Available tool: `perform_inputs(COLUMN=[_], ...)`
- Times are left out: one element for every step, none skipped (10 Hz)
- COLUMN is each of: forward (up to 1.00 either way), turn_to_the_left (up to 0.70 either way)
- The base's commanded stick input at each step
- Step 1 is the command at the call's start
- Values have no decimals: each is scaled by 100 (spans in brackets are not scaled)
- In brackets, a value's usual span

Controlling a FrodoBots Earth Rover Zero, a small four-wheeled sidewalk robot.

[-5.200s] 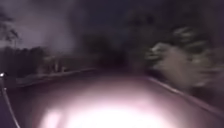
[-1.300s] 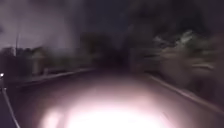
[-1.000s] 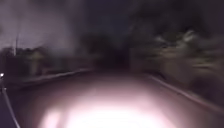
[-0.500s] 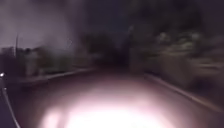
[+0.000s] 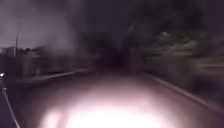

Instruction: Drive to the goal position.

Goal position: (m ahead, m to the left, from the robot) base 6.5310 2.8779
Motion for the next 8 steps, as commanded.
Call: perform_inputs(forward=[50, 50, 50, 50, 50, 50, 50, 50], turn_to_the_left=[0, 7, -6, -38, -50, -50, 1, 3])
